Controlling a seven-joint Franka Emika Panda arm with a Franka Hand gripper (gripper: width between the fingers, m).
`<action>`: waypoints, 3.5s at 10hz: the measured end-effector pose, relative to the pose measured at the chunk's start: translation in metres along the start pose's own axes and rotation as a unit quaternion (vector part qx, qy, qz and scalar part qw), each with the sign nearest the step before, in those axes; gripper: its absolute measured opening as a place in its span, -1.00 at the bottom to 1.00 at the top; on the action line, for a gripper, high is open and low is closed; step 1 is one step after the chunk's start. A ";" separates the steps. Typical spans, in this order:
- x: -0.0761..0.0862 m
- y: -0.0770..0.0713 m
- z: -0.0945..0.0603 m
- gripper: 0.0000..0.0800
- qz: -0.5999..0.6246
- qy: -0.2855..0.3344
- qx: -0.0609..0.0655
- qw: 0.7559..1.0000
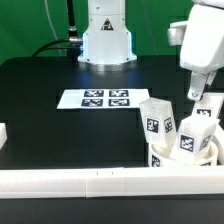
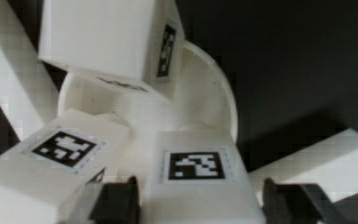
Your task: Assemble stool
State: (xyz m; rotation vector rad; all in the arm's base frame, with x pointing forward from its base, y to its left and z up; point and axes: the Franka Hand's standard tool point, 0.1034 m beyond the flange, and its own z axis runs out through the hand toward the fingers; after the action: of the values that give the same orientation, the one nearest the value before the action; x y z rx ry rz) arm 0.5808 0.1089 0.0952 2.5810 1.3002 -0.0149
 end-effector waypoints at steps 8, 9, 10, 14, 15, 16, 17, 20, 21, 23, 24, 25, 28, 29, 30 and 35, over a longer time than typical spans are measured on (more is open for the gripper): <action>0.002 -0.003 0.000 -0.17 0.367 -0.047 0.044 0.928; 0.002 -0.003 0.000 -0.17 0.395 -0.048 0.045 0.917; 0.002 -0.003 0.000 -0.17 0.422 -0.049 0.043 0.904; -0.005 0.002 0.001 -0.17 0.591 -0.062 0.098 0.798; -0.006 0.005 0.001 -0.17 0.624 -0.059 0.124 0.769; -0.001 0.010 0.002 -0.17 0.664 -0.041 0.130 0.735; 0.003 0.010 0.001 -0.17 0.697 -0.031 0.126 0.706; 0.004 0.010 0.001 -0.17 0.768 -0.044 0.121 0.628; 0.004 0.010 0.001 -0.17 0.793 -0.048 0.123 0.595; 0.005 0.013 0.002 -0.17 0.851 -0.051 0.140 0.504; 0.006 0.015 0.002 -0.17 0.873 -0.046 0.143 0.464; 0.008 0.016 0.002 -0.17 0.896 -0.048 0.142 0.418; 0.011 0.018 0.003 -0.17 0.942 -0.064 0.135 0.300; 0.011 0.019 0.003 -0.17 0.950 -0.069 0.132 0.273; 0.011 0.021 0.003 -0.17 0.961 -0.075 0.129 0.231; 0.015 0.023 0.004 -0.17 0.983 -0.084 0.124 0.104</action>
Offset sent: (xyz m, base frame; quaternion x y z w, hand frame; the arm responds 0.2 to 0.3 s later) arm 0.0000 0.0000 0.0000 0.0000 0.0000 0.1938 0.9810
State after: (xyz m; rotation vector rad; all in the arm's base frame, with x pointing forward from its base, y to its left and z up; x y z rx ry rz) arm 0.6082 0.1068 0.0947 1.7775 -2.7213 -0.0246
